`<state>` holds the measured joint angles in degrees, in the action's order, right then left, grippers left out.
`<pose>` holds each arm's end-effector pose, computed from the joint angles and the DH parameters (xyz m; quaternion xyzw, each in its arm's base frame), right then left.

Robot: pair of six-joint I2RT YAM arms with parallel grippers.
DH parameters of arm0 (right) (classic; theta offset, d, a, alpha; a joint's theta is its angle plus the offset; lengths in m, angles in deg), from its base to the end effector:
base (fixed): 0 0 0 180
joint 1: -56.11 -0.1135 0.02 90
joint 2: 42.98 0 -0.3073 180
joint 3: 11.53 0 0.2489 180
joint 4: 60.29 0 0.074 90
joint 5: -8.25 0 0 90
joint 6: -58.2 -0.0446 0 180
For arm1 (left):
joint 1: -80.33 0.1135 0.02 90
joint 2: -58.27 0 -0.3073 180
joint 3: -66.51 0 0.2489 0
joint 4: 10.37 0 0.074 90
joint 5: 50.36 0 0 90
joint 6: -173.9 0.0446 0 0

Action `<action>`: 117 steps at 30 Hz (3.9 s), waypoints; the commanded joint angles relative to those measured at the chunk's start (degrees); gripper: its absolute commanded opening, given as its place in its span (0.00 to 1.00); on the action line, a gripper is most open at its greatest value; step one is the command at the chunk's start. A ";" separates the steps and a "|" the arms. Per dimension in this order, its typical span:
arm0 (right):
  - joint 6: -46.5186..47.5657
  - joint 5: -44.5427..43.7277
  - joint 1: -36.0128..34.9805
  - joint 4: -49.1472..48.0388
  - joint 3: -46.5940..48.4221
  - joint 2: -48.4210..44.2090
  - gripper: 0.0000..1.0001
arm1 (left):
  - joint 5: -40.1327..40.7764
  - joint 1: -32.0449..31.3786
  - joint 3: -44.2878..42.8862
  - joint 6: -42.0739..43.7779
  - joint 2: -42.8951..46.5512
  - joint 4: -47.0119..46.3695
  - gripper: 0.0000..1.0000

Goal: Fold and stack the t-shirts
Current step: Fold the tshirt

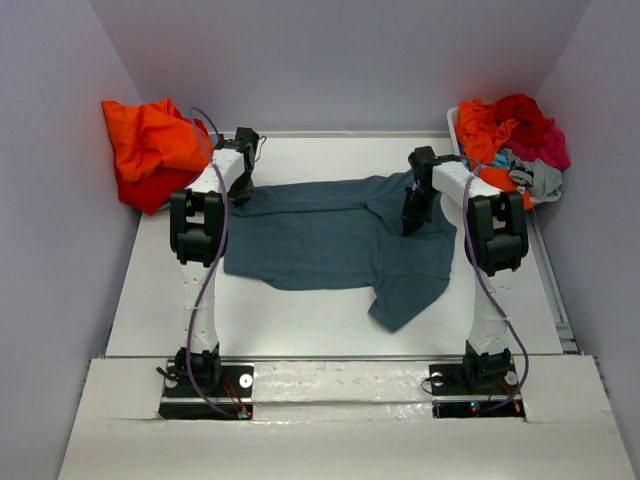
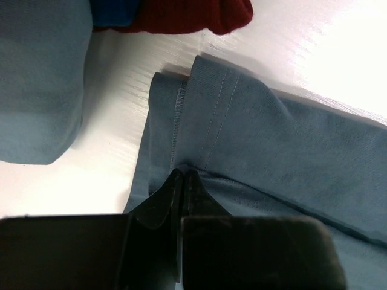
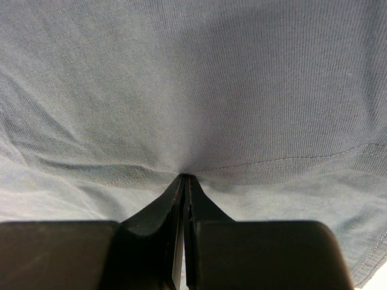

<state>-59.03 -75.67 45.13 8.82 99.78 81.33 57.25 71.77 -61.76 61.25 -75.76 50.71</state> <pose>0.4428 0.0907 0.1941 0.1372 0.9867 0.0725 0.0476 0.5232 -0.0651 0.2023 -0.1492 0.9570 0.0911 0.2314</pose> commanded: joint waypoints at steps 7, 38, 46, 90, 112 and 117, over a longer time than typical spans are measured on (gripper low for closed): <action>0.24 0.42 -0.53 -1.19 0.02 1.55 0.08 | 0.15 0.12 -0.55 -0.55 7.03 3.14 0.06; 0.33 0.94 -0.53 -0.31 1.52 2.16 0.08 | -7.24 -4.36 21.33 -2.30 21.71 -1.08 0.06; 0.50 0.94 -0.53 -0.31 1.17 1.72 0.08 | -6.62 -4.36 20.72 -3.18 20.66 -2.05 0.07; -0.46 0.07 -0.53 0.04 -1.03 1.11 0.08 | -9.34 2.14 25.20 -2.04 21.71 -4.60 0.06; -2.57 -1.69 -0.53 -0.75 -6.75 -2.67 0.10 | -11.81 1.61 31.53 -0.46 26.63 -6.88 0.49; -2.31 -1.34 -0.53 -0.49 -5.78 -1.70 0.10 | -10.23 1.61 29.78 -0.29 27.25 -6.62 0.66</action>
<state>-61.60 -75.62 45.13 7.59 93.77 78.16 45.71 73.59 -30.33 60.48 -52.62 43.54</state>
